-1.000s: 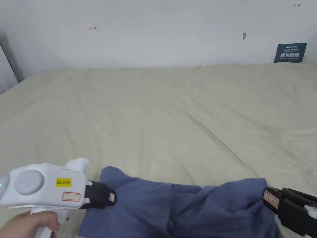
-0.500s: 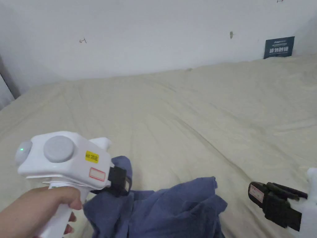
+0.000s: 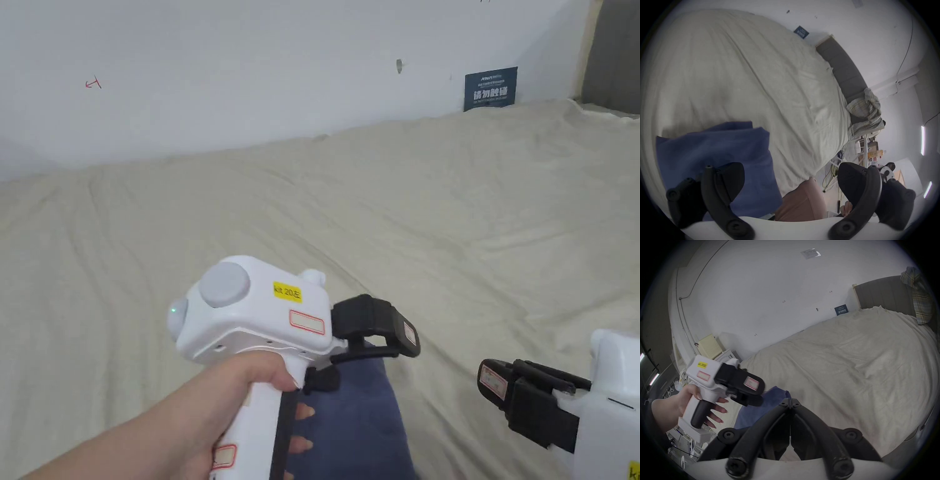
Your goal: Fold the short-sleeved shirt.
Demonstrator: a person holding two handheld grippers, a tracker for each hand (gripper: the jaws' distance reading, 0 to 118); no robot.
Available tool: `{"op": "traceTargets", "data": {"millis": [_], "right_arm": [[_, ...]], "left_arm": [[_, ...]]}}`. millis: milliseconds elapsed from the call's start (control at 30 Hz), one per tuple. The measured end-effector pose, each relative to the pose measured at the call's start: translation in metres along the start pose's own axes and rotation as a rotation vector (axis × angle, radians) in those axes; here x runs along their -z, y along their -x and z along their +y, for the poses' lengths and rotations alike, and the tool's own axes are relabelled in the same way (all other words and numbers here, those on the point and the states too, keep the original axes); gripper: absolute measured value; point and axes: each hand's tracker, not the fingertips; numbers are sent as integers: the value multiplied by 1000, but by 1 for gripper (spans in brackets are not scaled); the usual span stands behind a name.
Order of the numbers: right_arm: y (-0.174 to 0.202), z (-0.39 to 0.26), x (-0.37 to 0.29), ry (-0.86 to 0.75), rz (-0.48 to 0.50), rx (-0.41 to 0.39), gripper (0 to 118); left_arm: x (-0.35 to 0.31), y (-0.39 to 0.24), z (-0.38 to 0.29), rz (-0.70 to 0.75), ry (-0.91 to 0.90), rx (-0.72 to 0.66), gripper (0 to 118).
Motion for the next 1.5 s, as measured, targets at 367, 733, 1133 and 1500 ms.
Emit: {"op": "traceTargets", "data": {"millis": [367, 733, 1133, 1500], "right_arm": [[9, 1, 9, 20, 21, -29, 0], [14, -2, 6, 20, -1, -13, 0], [59, 28, -14, -113, -3, -171, 0], [132, 22, -54, -574, -136, -515, 0]], "left_arm": [[-24, 25, -25, 242, -16, 226, 13], [69, 13, -39, 29, -8, 185, 12], [-108, 21, -102, 60, -787, 119, 4], [-186, -14, -182, 782, -1349, 448, 4]]}}
